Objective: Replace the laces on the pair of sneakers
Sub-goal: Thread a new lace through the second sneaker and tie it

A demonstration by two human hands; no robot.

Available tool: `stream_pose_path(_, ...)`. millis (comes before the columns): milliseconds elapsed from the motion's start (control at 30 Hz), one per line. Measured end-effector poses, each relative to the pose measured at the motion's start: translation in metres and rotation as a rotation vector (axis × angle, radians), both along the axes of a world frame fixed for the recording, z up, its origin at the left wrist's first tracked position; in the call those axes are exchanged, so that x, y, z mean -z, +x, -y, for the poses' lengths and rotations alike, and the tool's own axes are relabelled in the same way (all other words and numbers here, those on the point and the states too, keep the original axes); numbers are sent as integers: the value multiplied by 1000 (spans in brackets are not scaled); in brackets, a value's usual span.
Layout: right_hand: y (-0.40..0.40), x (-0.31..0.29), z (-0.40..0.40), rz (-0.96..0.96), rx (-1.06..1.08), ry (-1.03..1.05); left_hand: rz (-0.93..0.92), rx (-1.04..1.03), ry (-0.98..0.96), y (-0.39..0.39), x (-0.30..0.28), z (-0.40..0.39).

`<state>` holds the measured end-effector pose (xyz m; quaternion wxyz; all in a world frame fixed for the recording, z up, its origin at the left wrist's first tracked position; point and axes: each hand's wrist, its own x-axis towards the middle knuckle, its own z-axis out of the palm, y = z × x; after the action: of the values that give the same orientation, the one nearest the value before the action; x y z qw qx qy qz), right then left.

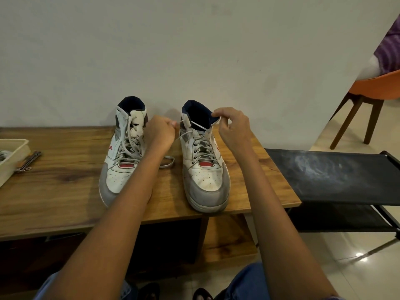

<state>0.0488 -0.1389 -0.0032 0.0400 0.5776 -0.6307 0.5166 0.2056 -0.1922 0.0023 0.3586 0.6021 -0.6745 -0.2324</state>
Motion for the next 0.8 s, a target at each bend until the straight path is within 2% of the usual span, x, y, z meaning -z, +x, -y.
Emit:
stream_pose_path(67,0,0,0,-3,2,-4,131,-14,2,3,2,-2)
stream_pose_path(167,1,-2,-1,2,1,-2,317,-103,-258,5,-2,-9)
stream_pose_path(233,2,-2,0,12,-10,14,264,-67,-461,7,-12,-11)
stream_pose_path(300,3,-2,1,11,-15,29,120,72,-518,4,-16,-17)
stream_pose_path(367,5,-2,1,16,-18,18,78,223,-411,-1,-7,-27)
stream_pose_path(433,8,-4,-2,11,-25,27,171,294,-229,-6,10,-35)
stream_pose_path(500,9,-5,-3,-12,-31,56,235,253,-127,-5,23,-34)
stream_pose_path(567,10,-4,-4,-54,-16,84,218,214,-111,-2,23,-31)
stream_pose_path(600,10,-3,-5,-77,-4,83,161,228,-82,-1,19,-30)
stream_pose_path(633,12,-3,-5,-81,5,70,22,253,-21,1,12,-29)
stream_pose_path(733,19,-16,-9,39,-23,26,-727,361,349,3,-16,-36)
stream_pose_path(800,26,-30,-13,164,-138,123,-1149,437,509,5,-31,-37)
